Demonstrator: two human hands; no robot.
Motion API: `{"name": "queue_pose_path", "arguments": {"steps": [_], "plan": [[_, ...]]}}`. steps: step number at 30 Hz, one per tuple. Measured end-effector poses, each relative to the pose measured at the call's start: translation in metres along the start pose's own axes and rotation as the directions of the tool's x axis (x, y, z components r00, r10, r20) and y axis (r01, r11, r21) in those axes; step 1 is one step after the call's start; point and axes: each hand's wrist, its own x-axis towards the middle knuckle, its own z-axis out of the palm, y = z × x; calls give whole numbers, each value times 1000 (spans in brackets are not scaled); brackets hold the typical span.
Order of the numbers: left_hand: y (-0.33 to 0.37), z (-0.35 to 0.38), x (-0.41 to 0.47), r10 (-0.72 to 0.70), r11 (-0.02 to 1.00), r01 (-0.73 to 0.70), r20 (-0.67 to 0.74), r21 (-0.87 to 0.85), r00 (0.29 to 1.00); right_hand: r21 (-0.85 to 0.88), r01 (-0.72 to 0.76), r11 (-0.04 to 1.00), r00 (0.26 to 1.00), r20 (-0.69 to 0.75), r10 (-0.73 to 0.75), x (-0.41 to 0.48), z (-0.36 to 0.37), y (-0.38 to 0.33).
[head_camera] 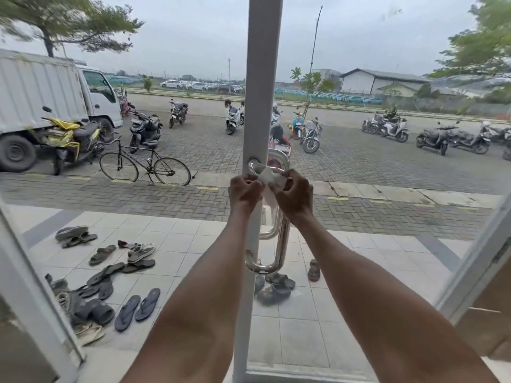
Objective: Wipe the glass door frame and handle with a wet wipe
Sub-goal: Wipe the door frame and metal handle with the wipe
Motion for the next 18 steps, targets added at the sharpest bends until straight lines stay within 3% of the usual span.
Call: {"name": "queue_pose_path", "arguments": {"steps": [7,18], "plan": [[13,-5,25,159,986,-150,-142,67,977,26,15,1000,996,-85,-13,33,6,-14],[10,-5,58,216,976,-208,-230,58,949,-11,59,998,994,-93,-60,69,26,-27]]}}
